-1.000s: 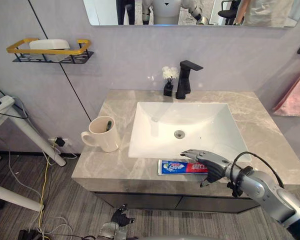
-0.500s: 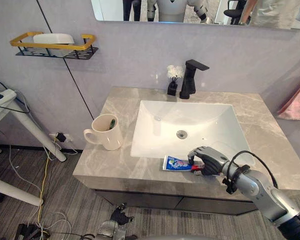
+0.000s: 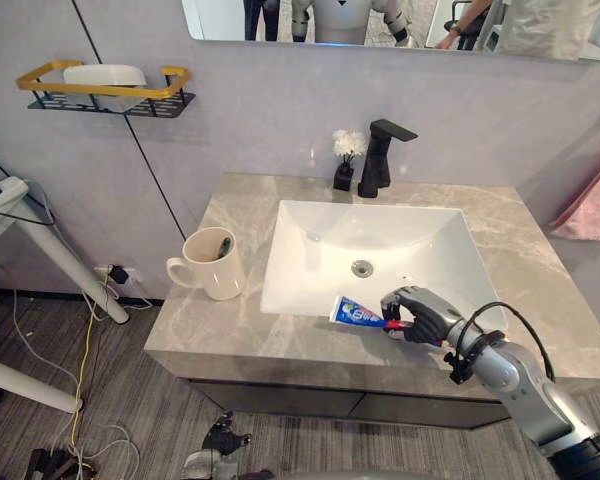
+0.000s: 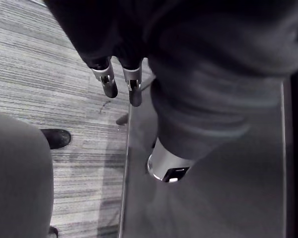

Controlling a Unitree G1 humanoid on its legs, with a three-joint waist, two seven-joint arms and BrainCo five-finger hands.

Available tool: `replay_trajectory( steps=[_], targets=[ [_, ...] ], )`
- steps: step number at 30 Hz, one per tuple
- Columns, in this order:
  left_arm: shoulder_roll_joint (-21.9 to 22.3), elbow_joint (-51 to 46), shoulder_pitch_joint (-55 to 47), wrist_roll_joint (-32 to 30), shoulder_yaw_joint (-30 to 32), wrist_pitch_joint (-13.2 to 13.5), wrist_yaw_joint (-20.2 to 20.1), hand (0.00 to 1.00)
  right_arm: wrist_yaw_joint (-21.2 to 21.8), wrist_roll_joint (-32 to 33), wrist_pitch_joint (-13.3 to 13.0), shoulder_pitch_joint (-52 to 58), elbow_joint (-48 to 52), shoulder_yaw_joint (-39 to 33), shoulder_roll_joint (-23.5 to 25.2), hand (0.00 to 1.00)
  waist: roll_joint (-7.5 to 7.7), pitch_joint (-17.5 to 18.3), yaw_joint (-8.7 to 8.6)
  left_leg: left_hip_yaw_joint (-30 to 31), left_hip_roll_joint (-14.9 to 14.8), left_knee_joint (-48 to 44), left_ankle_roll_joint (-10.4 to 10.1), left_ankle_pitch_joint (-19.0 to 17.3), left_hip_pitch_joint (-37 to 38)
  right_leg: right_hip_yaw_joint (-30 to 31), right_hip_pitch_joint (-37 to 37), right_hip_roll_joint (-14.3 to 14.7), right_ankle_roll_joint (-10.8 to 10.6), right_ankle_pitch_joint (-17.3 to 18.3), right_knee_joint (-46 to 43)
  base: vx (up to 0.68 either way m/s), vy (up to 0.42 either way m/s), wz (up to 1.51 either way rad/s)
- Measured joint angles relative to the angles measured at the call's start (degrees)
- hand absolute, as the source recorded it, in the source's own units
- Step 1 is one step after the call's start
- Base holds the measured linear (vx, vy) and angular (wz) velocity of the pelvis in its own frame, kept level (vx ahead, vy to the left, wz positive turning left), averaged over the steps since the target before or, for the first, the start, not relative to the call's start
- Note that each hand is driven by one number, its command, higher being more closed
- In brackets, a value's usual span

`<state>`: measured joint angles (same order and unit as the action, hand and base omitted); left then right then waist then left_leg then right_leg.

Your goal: Organize washtable

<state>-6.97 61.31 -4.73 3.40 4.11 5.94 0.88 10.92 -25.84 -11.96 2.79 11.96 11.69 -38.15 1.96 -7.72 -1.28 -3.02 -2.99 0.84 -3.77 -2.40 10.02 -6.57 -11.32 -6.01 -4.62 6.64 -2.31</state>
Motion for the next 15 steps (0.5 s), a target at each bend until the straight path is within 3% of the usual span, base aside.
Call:
replay_trajectory(
  steps=[3, 8, 12, 15],
  targets=[
    [-0.6, 0.0, -2.9, 0.8, 5.2, -0.4, 0.7, 0.0, -0.8, 1.1, -0.1, 0.3, 2.3, -1.3, 1.6, 1.0, -0.78, -0.3, -0.96, 0.3, 0.0, 0.0, 0.0, 0.0, 0.3, -0.3, -0.5, -0.1, 0.0, 0.0, 0.2, 0.0, 0.0, 0.04],
    [-1.0, -2.7, -6.7, 6.1, 14.4, -0.4, 3.0, 0.0, -1.2, 1.7, -0.1, 2.0, 5.3, -3.0, 3.3, 1.0, -1.78, -0.3, -0.8, 1.4, -0.2, 0.3, 0.0, 0.0, -0.3, -1.3, -0.4, -0.1, 0.0, 0.1, 0.5, -0.01, -0.011, 0.11],
    [-0.6, -19.3, -9.0, 11.3, 23.6, 0.5, 6.3, 0.0, -2.4, 2.2, -0.2, 3.3, 8.9, -4.2, 5.2, 1.0, -2.22, 0.0, 1.0, 1.9, 0.1, 0.2, 0.0, 0.0, -0.9, -2.1, -0.5, -0.2, 0.0, 0.1, 0.8, -0.02, -0.016, 0.11],
    [0.0, -36.4, -10.5, 15.7, 29.4, 3.4, 8.8, 0.0, -3.4, 3.0, -0.4, 4.0, 11.0, -5.6, 7.2, 1.0, -2.3, 0.5, 1.72, 2.8, 0.1, 0.0, 0.1, 0.2, -1.5, -3.0, -0.5, -0.2, 0.0, 0.1, 1.0, 0.01, -0.022, 0.12]
  ],
)
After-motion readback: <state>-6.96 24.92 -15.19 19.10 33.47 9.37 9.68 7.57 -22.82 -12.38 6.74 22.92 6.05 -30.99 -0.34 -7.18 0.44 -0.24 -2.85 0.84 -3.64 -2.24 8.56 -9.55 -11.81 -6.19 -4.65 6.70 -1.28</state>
